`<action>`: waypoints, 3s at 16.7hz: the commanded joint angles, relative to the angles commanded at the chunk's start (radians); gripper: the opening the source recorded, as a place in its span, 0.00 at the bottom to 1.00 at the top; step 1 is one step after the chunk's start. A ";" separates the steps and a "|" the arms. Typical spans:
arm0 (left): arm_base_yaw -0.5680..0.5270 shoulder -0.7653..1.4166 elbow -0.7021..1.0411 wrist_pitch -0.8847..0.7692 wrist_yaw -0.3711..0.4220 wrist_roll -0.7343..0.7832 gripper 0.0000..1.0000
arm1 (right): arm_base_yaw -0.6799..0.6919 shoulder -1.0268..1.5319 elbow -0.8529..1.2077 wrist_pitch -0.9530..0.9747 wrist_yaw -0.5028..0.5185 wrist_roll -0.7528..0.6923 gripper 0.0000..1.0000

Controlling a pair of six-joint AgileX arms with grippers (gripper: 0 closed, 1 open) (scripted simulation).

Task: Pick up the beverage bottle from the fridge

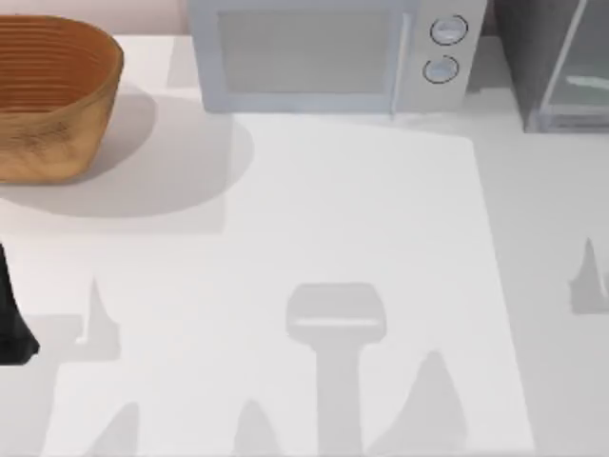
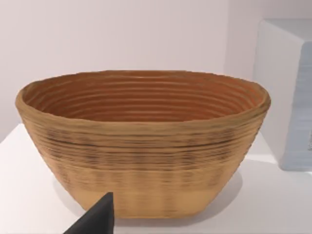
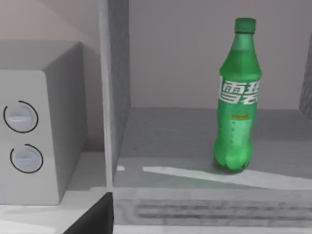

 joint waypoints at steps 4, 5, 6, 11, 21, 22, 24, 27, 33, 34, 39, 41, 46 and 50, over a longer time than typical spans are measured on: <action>0.000 0.000 0.000 0.000 0.000 0.000 1.00 | -0.112 0.409 0.028 0.336 -0.107 0.007 1.00; 0.000 0.000 0.000 0.000 0.000 0.000 1.00 | -0.139 0.502 0.035 0.414 -0.132 0.008 1.00; 0.000 0.000 0.000 0.000 0.000 0.000 1.00 | -0.164 0.589 0.042 0.488 -0.157 0.010 1.00; 0.000 0.000 0.000 0.000 0.000 0.000 1.00 | -0.272 0.947 0.081 0.817 -0.261 0.014 1.00; 0.000 0.000 0.000 0.000 0.000 0.000 1.00 | -0.326 1.129 0.106 0.998 -0.315 0.015 1.00; 0.000 0.000 0.000 0.000 0.000 0.000 1.00 | -0.325 1.131 0.108 0.998 -0.315 0.015 1.00; 0.000 0.000 0.000 0.000 0.000 0.000 1.00 | -0.313 1.152 0.140 0.983 -0.304 0.013 1.00; 0.000 0.000 0.000 0.000 0.000 0.000 1.00 | -0.273 1.211 0.259 0.926 -0.261 0.011 1.00; 0.000 0.000 0.000 0.000 0.000 0.000 1.00 | -0.147 1.374 0.613 0.734 -0.125 0.009 1.00; 0.000 0.000 0.000 0.000 0.000 0.000 1.00 | -0.124 1.399 0.671 0.700 -0.101 0.009 1.00; 0.000 0.000 0.000 0.000 0.000 0.000 1.00 | -0.039 1.487 0.896 0.563 -0.011 0.009 1.00; 0.000 0.000 0.000 0.000 0.000 0.000 1.00 | -0.028 1.494 0.919 0.545 0.000 0.009 1.00; 0.000 0.000 0.000 0.000 0.000 0.000 1.00 | -0.033 1.492 0.919 0.546 -0.002 0.009 1.00; 0.000 0.000 0.000 0.000 0.000 0.000 1.00 | -0.021 1.558 1.035 0.492 0.009 0.008 1.00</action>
